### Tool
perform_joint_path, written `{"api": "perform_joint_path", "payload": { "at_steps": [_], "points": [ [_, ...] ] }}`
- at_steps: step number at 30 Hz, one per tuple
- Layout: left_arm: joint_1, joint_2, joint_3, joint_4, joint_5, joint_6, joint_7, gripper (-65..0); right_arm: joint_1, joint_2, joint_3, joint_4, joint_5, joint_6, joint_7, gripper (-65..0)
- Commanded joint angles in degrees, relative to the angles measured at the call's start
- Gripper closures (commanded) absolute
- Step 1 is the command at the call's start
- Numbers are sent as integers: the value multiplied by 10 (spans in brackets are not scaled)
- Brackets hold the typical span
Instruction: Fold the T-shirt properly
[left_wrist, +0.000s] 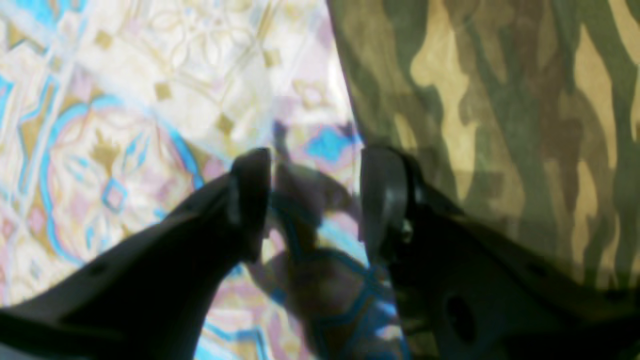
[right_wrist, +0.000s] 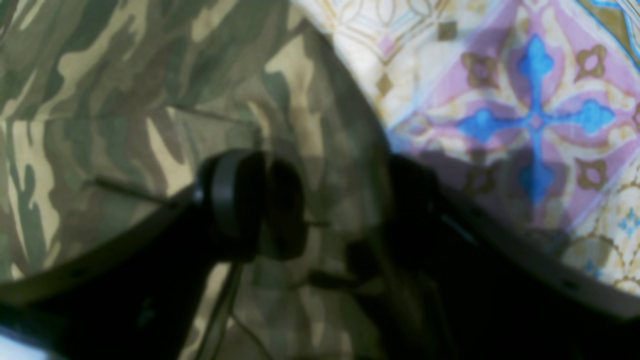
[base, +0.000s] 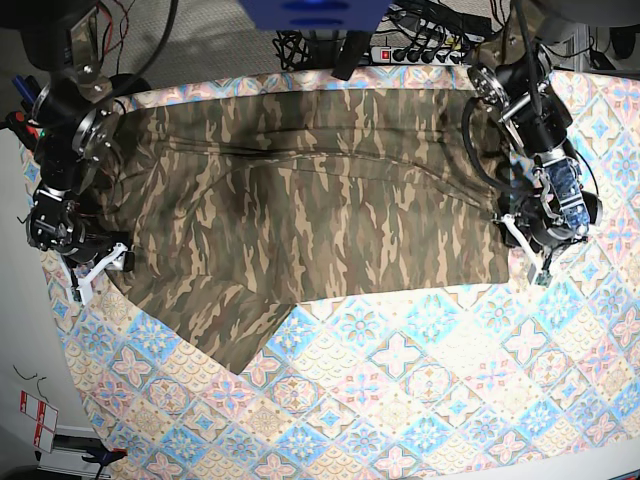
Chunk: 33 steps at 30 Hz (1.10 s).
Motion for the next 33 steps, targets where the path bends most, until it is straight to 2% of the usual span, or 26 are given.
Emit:
{"api": "perform_joint_path", "payload": {
  "at_steps": [1, 6, 15, 19, 24, 31, 33],
  "points": [
    [-6, 2, 2, 3, 5, 5, 4, -299, -7, -14, -5, -12, -13, 32, -59, -374],
    [-17, 0, 6, 3, -37, 5, 5, -299, -7, -14, -5, -12, -13, 32, -59, -374],
    [-46, -3, 23, 3, -41, 5, 20, -299, -8, -14, -6, -12, -14, 32, -58, -374],
    [-63, -2, 32, 4, -42, 5, 52, -299, -8, -14, -6, -12, -14, 32, -58, -374],
    [-63, 0, 35, 0, -40, 5, 29, -299, -8, -14, -6, -12, -14, 32, -57, -374],
    [-54, 2, 36, 0, -41, 5, 28, -291, -8, -14, -6, -12, -14, 32, -56, -369],
    [-48, 11, 36, 0, -41, 5, 27, -290, -8, -14, -6, -12, -14, 32, -56, -357]
  ]
}}
